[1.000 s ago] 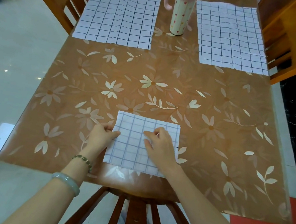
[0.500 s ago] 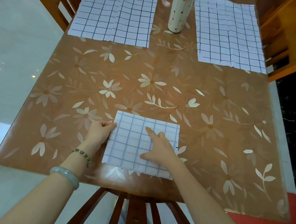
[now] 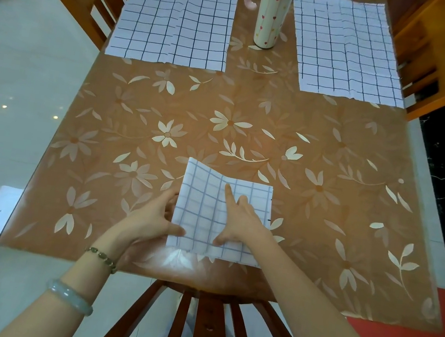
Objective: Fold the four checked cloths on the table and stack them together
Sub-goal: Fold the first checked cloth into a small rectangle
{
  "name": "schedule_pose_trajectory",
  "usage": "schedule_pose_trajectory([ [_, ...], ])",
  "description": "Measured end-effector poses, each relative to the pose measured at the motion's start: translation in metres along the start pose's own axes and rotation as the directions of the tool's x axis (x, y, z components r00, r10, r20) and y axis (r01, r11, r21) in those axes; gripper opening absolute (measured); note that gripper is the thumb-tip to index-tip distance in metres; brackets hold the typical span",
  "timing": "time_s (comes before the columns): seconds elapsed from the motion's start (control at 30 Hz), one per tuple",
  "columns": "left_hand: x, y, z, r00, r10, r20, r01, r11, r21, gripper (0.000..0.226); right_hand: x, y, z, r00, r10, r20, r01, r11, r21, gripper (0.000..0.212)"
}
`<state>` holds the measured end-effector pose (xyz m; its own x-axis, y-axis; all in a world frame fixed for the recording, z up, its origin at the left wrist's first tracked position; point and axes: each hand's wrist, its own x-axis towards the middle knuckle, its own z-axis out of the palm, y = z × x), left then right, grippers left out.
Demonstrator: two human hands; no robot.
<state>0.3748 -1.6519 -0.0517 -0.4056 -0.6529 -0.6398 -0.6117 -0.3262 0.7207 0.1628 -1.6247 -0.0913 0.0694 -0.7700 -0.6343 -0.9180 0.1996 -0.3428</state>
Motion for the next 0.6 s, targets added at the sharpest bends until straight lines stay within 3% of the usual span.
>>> schedule_pose_trajectory([
  [0.2,-0.011,0.029,0.026,0.997,0.06,-0.05,-0.056,0.995,0.08,0.071,0.0,-0.001,-0.001,1.0,0.021,0.008,-0.021,1.0,0.018,0.137],
  [0.3,-0.014,0.046,0.048,0.983,0.123,-0.138,-0.112,0.99,0.083,0.058,-0.002,0.01,-0.003,1.0,0.012,-0.005,-0.011,0.967,0.255,0.131],
  [0.37,-0.012,0.056,0.066,0.97,0.165,-0.177,-0.142,0.981,0.136,0.051,-0.011,0.024,-0.007,0.991,0.099,-0.093,-0.022,0.795,0.606,0.106],
  [0.43,-0.008,0.065,0.082,0.959,0.204,-0.197,-0.162,0.964,0.211,0.057,-0.025,0.044,-0.009,0.939,0.264,-0.22,0.037,0.56,0.827,0.062],
  [0.5,-0.002,0.071,0.1,0.946,0.254,-0.202,-0.192,0.94,0.284,0.069,-0.039,0.062,-0.01,0.845,0.407,-0.348,0.084,0.542,0.836,0.035],
  [0.6,0.006,0.079,0.129,0.925,0.325,-0.196,-0.218,0.877,0.429,0.07,-0.047,0.079,-0.006,0.81,0.456,-0.37,0.017,0.611,0.791,0.034],
])
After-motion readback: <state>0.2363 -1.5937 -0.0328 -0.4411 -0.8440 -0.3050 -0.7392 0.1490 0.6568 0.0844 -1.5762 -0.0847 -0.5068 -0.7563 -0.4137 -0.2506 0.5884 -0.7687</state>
